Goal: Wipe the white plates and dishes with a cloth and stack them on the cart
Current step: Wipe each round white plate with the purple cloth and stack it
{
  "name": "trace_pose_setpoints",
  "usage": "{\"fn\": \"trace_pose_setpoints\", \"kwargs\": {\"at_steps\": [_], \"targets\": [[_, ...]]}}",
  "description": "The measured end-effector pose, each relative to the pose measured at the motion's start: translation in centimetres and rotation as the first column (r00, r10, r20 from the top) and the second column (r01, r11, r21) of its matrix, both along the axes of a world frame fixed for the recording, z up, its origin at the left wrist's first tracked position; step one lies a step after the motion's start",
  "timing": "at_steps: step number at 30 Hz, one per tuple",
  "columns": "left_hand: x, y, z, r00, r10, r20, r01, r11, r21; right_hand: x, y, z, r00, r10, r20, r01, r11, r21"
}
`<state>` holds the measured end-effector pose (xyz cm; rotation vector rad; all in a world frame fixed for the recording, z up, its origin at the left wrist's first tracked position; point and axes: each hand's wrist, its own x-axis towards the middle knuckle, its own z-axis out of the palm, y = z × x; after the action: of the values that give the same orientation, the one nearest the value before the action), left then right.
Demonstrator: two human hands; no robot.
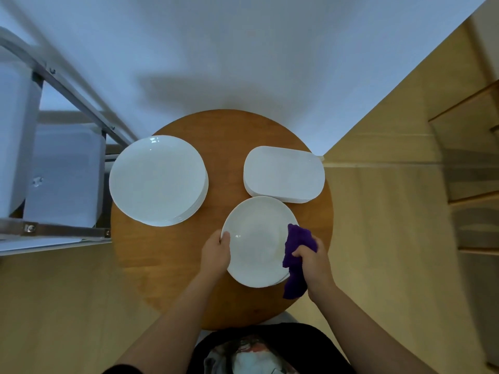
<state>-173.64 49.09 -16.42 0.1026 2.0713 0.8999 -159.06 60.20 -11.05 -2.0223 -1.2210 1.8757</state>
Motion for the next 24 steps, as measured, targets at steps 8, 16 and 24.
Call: {"fn": "trace_pose_setpoints", "kwargs": {"at_steps": [8, 16, 24], "targets": [[2.3, 0.2, 2.2, 0.842, 0.446, 0.303, -0.473, 0.881, 0.019, 1.5, 0.4, 2.2, 0.983, -0.163, -0.085, 0.169, 0.984, 0.059], [2.0, -0.2, 8.0, 0.769, 0.430, 0.473, -0.542, 0.831, 0.127, -1.6, -3.4, 6.7, 0.806, 0.586, 0.082, -0.550, 0.691, 0.469], [-0.4, -0.9, 14.8, 0.716, 0.476, 0.510, -0.650, 0.720, 0.241, -5.4, -5.9, 9.5, 0.790, 0.333, 0.515, -0.609, 0.524, 0.595]]}}
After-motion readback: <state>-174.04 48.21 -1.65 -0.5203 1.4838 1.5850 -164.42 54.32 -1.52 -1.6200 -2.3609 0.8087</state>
